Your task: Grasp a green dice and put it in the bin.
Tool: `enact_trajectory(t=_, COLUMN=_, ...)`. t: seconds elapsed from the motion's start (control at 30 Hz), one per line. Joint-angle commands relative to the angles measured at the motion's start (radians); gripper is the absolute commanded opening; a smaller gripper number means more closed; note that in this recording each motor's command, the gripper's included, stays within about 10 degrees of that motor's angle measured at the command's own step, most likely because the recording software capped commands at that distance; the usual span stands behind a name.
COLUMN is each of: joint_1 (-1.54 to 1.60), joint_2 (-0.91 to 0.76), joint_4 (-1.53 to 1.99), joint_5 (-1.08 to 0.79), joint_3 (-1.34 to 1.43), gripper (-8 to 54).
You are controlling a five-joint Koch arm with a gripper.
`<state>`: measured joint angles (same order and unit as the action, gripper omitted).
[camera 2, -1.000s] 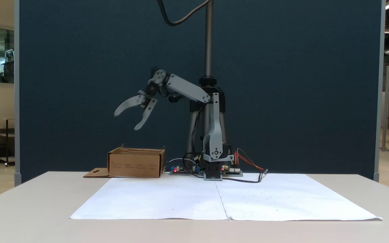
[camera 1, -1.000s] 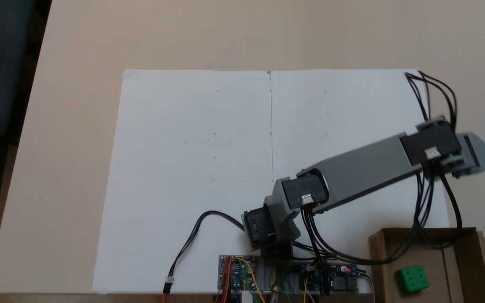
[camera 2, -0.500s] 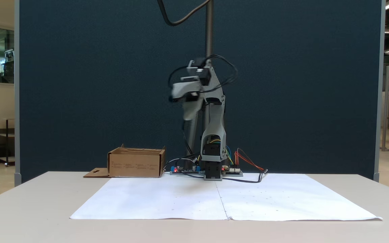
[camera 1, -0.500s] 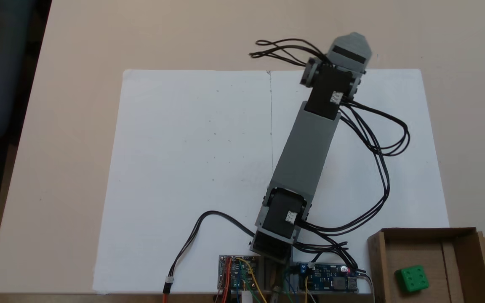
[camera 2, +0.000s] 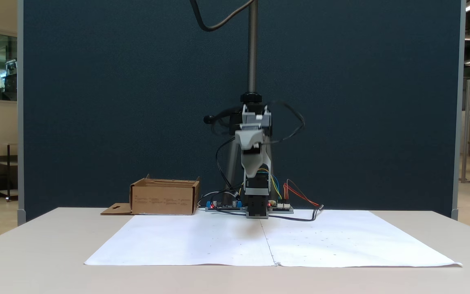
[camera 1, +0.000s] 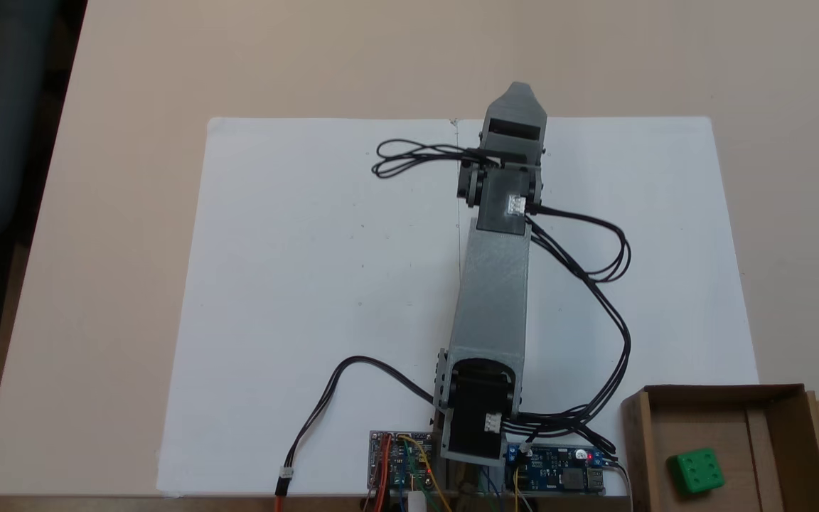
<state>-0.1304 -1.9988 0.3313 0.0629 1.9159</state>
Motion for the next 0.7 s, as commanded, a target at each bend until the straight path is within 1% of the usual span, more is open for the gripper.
enact_trajectory(t=0.0, joint_1=-0.009, joint_2=-0.064, joint_4=-0.167, joint_5=0.009, joint_3=0.035, gripper=44.3)
enact_trajectory(t=0.1, joint_1=0.002, joint_2=-0.118, joint_4=-0.280, joint_5=-0.002, joint_3=0.183, gripper=44.5)
enact_trajectory(t=0.3, joint_1=0.075, joint_2=-0.250, joint_4=-0.494, joint_5=-0.104, joint_3=0.476, gripper=44.4)
enact_trajectory(t=0.43, joint_1=0.106, joint_2=-0.351, joint_4=-0.629, joint_5=-0.124, joint_3=0.672, gripper=44.3)
enact_trajectory(t=0.67, joint_1=0.114, joint_2=-0.374, joint_4=-0.885, joint_5=-0.130, joint_3=1.022, gripper=44.1)
